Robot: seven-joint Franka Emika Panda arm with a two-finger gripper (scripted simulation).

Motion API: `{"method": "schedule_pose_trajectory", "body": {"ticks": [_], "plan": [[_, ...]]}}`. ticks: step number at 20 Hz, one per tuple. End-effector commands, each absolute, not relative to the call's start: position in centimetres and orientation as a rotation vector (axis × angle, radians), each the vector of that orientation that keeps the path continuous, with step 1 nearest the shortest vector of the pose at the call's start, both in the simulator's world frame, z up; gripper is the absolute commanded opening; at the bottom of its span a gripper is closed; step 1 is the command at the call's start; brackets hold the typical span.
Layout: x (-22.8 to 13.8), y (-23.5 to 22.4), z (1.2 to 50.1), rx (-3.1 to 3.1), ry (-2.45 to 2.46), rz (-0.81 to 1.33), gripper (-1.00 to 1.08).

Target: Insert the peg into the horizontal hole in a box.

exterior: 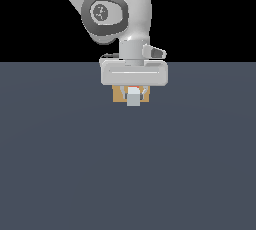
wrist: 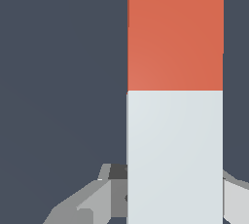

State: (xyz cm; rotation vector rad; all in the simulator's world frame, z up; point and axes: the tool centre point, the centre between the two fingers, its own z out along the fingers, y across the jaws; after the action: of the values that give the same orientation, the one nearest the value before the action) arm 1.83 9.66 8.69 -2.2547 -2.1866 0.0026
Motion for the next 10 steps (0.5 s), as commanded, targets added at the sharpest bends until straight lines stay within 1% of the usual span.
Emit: {"method": "schedule_pose_trajectory", "body": {"ticks": [1, 5, 10], "plan": [[2.2, 12.2, 9.3, -2.236, -2.208, 0.001, -1.00], [2.5, 14.8, 9.9, -2.213, -2.230, 0.000, -1.00], [2.7, 15.7, 10.0, -2.205, -2.238, 0.000, -1.00]]}}
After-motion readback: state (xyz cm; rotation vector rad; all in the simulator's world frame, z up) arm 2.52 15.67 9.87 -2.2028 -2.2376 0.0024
